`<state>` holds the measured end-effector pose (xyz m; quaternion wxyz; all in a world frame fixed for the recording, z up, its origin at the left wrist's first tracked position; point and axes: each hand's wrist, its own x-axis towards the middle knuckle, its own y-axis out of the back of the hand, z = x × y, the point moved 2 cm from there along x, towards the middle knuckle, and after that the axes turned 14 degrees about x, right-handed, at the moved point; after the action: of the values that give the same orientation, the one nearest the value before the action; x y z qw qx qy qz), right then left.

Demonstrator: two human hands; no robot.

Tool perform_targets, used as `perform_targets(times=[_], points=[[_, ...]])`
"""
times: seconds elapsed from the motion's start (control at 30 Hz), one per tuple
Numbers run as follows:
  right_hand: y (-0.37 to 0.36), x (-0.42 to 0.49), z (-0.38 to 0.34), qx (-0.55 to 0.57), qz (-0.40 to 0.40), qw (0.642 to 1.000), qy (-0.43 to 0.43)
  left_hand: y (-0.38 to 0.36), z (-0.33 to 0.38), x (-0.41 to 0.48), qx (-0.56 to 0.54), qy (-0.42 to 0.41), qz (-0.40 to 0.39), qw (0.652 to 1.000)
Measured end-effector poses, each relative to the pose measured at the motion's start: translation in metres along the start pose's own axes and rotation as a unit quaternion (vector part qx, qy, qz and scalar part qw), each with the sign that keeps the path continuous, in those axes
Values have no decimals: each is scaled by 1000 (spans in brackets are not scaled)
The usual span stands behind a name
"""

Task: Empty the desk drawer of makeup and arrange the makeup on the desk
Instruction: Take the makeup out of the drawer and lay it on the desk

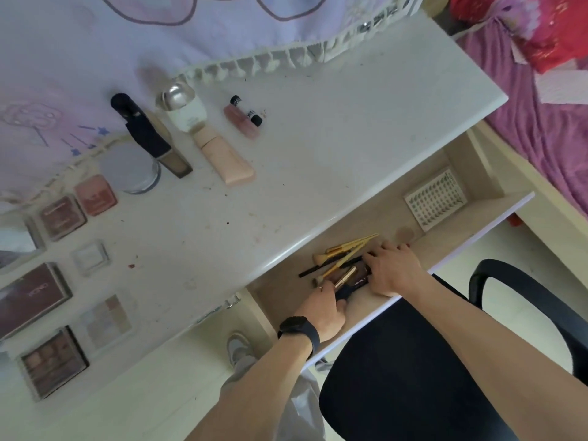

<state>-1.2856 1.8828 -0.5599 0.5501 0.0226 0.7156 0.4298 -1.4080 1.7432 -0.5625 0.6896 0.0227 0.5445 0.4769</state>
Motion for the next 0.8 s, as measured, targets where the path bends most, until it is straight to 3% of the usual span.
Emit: perform_targets(times=[0.2, 0.33, 0.43, 0.5, 0.57, 0.67, 0.73, 0.8], points=[[15, -3, -2, 20, -55, 998, -19, 25, 0, -12, -43, -1, 5, 999], [17, -13, -8, -22, -37, 999, 4, 53, 5, -24, -93, -18, 54, 994], [25, -27, -6, -25, -18, 999, 15, 80, 9, -38, -192, -44, 77, 977], [39, -42, -1, 53, -28, 998, 17, 105, 10, -44, -275, -52, 100, 955], [57, -58, 6, 206, -28, 978, 22, 139, 7, -45, -326, -41, 157, 931], [82, -79, 7, 430, 40, 901, 47, 188, -1, -38, -396, 4, 235, 887], [94, -82, 0, 493, 57, 867, 44, 218, -6, -28, -369, 45, 266, 889], [105, -78, -11, 527, 22, 849, 42, 242, -11, -17, -331, 77, 281, 898]])
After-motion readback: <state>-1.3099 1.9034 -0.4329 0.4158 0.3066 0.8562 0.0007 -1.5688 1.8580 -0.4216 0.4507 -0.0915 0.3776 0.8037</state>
